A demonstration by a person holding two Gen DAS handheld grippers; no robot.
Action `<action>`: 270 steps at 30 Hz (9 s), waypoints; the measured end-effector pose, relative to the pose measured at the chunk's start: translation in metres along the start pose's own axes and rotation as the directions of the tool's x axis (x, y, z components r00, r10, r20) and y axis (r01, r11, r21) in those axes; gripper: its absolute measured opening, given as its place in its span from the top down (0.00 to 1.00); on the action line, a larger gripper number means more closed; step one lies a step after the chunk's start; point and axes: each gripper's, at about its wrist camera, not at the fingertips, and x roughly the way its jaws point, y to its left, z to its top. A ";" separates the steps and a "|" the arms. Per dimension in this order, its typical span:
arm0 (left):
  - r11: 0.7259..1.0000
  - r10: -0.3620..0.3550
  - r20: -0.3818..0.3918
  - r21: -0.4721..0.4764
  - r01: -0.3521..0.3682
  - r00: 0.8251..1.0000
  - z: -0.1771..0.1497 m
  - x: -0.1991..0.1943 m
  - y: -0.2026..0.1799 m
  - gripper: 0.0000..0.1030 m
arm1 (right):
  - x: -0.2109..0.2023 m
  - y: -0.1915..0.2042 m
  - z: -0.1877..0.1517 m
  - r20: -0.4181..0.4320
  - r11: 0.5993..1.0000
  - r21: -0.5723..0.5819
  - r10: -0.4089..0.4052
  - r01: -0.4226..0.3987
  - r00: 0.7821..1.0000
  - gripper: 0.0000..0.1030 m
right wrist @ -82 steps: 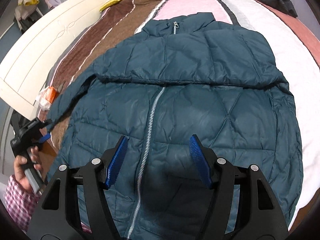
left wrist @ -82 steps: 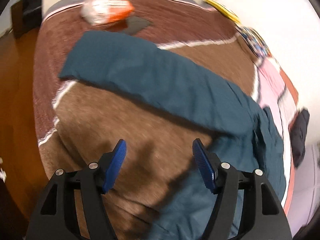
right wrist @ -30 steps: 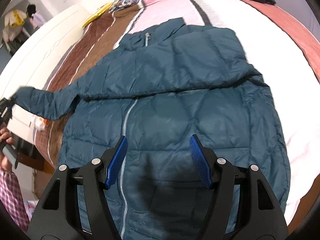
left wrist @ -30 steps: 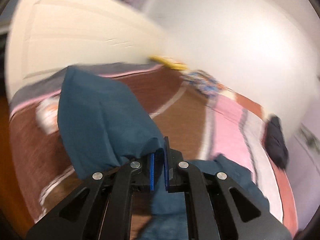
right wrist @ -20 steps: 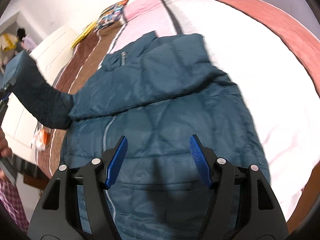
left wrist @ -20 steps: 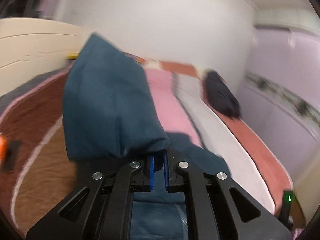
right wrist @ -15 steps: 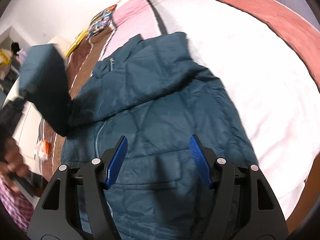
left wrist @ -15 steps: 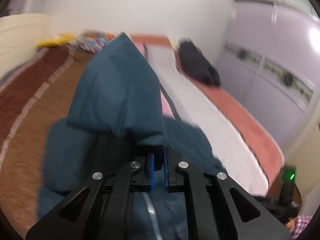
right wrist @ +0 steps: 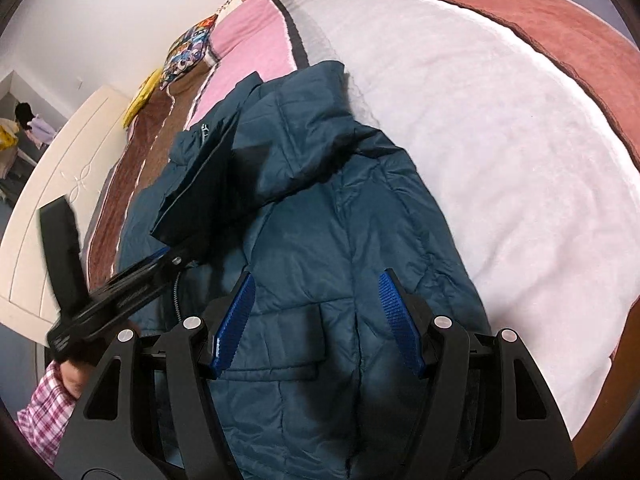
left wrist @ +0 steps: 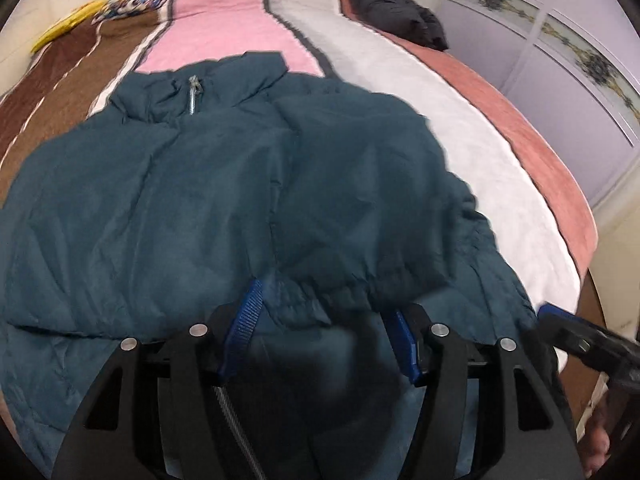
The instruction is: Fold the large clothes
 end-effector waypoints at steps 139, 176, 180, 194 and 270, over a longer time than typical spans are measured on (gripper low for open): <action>0.820 -0.052 -0.107 -0.573 -0.019 0.993 -0.250 -0.185 0.189 0.82 | -0.073 -0.081 -0.115 -0.405 0.999 0.018 0.031 -0.026 0.914 0.64; 0.911 0.115 0.281 -0.413 0.012 0.953 -0.006 -0.243 0.201 0.90 | -0.088 0.006 0.110 -0.044 0.977 -0.040 0.209 -0.210 0.977 0.92; 0.918 0.136 0.288 -0.398 -0.010 0.948 0.041 -0.225 0.210 0.90 | -0.063 0.017 0.158 -0.023 0.981 -0.042 0.188 -0.189 0.982 0.92; 0.882 0.230 0.207 -0.457 -0.114 0.951 0.177 -0.114 0.286 0.90 | 0.080 0.043 0.315 0.051 0.993 0.039 0.107 -0.109 0.993 0.92; 0.895 0.250 0.104 -0.403 -0.189 0.963 0.171 0.000 0.274 0.71 | 0.172 0.049 0.278 0.032 0.967 -0.201 -0.154 0.157 0.988 0.95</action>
